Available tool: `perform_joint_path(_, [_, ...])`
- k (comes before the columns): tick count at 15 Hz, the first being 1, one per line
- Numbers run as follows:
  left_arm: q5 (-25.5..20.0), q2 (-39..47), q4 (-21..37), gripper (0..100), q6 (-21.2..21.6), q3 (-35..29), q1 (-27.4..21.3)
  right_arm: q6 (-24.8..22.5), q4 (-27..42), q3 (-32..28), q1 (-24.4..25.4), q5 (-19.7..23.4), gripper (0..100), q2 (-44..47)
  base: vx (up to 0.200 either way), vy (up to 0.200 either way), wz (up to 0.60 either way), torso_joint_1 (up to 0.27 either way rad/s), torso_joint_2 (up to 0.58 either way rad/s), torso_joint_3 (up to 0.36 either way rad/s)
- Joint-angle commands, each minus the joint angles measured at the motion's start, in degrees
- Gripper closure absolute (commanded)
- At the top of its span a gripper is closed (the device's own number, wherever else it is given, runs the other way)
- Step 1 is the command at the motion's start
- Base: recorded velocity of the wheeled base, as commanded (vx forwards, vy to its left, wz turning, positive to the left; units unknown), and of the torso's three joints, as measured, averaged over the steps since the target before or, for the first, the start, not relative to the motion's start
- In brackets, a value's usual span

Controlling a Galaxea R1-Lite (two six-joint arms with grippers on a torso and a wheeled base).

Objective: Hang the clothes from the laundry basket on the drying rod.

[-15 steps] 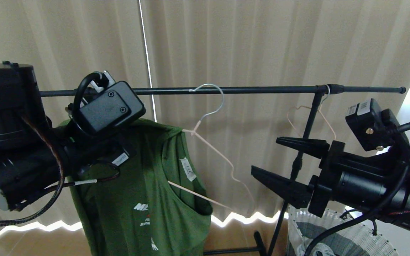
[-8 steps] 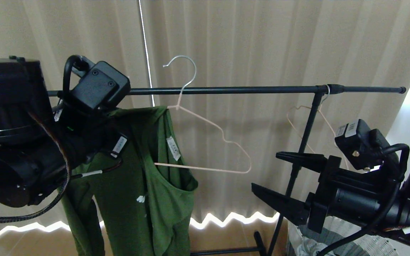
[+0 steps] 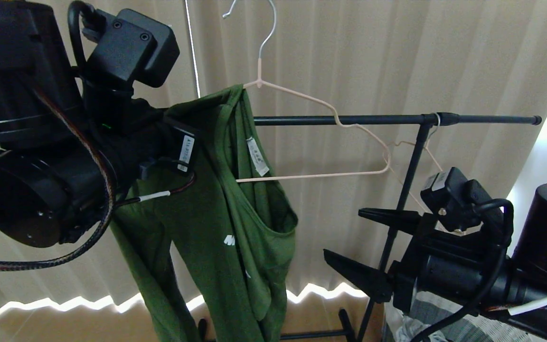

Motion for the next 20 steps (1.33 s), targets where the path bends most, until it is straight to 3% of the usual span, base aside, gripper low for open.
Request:
perform_joint_path(1, [0.0, 0.3, 0.0, 100, -0.9, -0.3, -0.7, 0.0, -1.7, -0.9, 0.0, -0.1, 0, 2.5, 0.0, 0.0, 0.0, 0.0, 0.0, 0.0])
perform_joint_path(6, [-0.1, 0.2, -0.3, 100, -3.1, -0.4, -4.2, 0.2, -9.4, -6.8, -0.2, -3.0, 0, 12.8, 0.0, 0.0, 0.0, 0.0, 0.0, 0.0])
perform_joint_path(11, [-0.1, 0.1, -0.4, 100, -3.8, -0.4, -4.7, 0.3, -9.9, -10.3, -1.2, -4.1, 0, 18.6, 0.0, 0.0, 0.0, 0.0, 0.0, 0.0])
perform_joint_path(16, [-0.2, -0.4, -0.4, 100, -3.3, -0.3, -1.9, 0.1, -9.9, -6.2, -2.4, -7.3, 0, 17.2, 0.0, 0.0, 0.0, 0.0, 0.0, 0.0])
perform_joint_path(20, [-0.2, -0.4, -0.4, 100, -2.0, 0.5, 2.6, -0.2, -9.7, 0.9, -9.1, -7.3, 0, 10.7, 0.0, 0.0, 0.0, 0.0, 0.0, 0.0])
